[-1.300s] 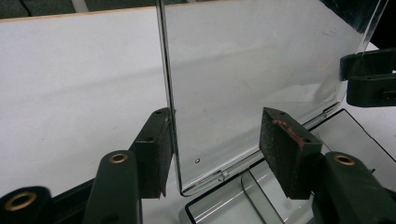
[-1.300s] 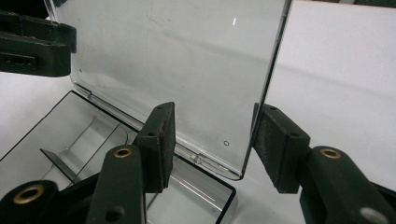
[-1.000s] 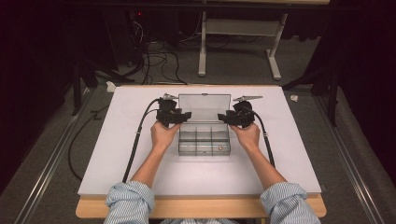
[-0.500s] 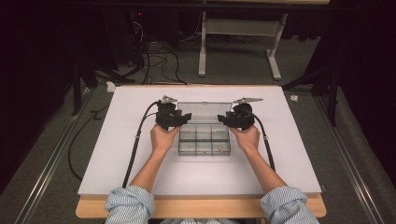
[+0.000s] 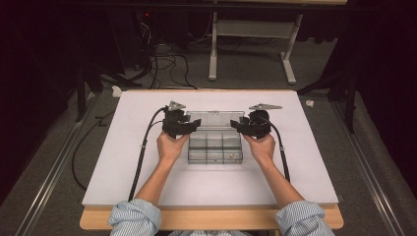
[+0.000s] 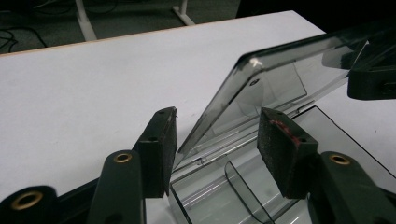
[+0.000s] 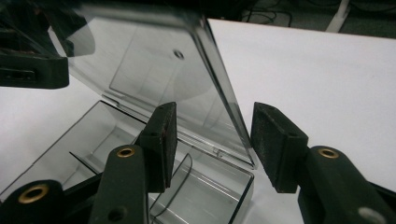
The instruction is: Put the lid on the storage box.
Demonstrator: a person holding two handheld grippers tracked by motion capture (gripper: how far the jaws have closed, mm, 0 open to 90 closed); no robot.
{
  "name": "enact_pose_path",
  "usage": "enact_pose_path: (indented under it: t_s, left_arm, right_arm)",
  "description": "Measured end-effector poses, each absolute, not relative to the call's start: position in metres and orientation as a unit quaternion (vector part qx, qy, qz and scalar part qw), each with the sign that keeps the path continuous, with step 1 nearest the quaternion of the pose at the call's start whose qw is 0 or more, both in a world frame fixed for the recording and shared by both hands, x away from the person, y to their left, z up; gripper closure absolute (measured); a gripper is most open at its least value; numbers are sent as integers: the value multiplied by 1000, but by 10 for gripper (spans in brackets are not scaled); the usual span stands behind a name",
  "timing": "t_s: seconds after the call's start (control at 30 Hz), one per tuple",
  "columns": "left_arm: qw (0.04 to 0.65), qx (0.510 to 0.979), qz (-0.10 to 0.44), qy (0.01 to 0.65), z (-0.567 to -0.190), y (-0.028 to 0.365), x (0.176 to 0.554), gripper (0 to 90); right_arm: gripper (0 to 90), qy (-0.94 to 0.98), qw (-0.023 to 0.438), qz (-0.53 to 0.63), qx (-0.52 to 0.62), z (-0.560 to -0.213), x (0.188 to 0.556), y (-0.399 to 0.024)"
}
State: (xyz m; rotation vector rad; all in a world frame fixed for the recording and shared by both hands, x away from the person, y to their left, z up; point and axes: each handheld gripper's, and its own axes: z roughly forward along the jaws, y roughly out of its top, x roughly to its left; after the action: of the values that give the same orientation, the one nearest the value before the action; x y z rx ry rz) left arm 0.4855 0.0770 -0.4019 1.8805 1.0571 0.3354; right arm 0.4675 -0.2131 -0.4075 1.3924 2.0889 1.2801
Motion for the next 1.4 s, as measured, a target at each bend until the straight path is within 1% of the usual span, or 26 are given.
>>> enact_pose_path:
  t_s: [0.2,0.47,0.73,1.4]
  left_arm:
    - [463,761,138,433,-402,79,483,477]
    - [463,767,146,420,-397,79,475,468]
    - [471,763,146,418,-397,84,466,464]
    - [481,758,146,415,-395,94,449,461]
  right_arm:
    - [522,729,164,451,488,-404,463,-215]
    - [524,725,162,461,486,-402,454,-218]
    - [525,725,171,465,478,-397,446,-218]
    - [523,732,175,461,471,-396,436,-217]
